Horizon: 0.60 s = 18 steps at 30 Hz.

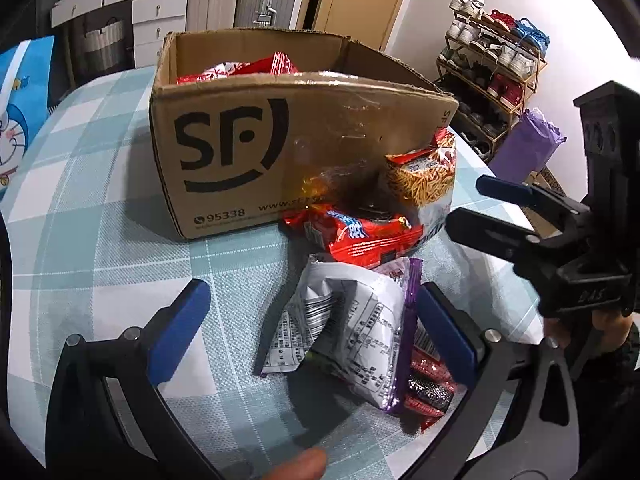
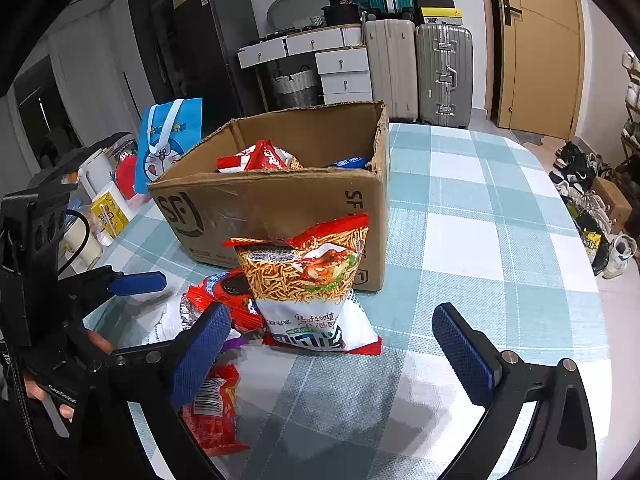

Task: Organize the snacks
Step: 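Grasp the silver-white bag with the left tool while the right tool grasps the orange noodle bag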

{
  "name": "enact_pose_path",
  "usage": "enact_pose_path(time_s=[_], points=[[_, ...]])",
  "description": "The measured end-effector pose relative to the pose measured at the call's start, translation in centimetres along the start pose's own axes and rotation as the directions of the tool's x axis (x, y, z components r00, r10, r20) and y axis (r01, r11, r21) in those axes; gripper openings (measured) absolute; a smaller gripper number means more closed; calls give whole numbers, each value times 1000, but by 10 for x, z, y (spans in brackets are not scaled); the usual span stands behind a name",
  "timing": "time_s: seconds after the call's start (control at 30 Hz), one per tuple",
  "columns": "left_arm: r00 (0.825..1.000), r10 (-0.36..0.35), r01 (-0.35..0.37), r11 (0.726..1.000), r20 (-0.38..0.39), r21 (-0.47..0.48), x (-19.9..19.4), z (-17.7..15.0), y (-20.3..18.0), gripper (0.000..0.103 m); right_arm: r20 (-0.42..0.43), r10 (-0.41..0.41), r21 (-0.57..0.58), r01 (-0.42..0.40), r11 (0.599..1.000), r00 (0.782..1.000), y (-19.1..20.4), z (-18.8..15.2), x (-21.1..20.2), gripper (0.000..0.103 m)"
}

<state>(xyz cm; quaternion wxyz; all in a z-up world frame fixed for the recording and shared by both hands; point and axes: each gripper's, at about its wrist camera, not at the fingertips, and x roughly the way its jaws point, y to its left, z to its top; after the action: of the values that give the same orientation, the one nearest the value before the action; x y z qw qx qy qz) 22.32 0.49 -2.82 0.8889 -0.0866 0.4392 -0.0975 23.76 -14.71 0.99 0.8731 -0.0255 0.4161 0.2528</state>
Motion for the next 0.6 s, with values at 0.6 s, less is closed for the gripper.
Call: enact_pose_path(time_s=[0.6], points=[[992,-112,114,993,-60,37,15,-3,-8,69,12,36,124,-37,992,999,-6,-9,32,91]])
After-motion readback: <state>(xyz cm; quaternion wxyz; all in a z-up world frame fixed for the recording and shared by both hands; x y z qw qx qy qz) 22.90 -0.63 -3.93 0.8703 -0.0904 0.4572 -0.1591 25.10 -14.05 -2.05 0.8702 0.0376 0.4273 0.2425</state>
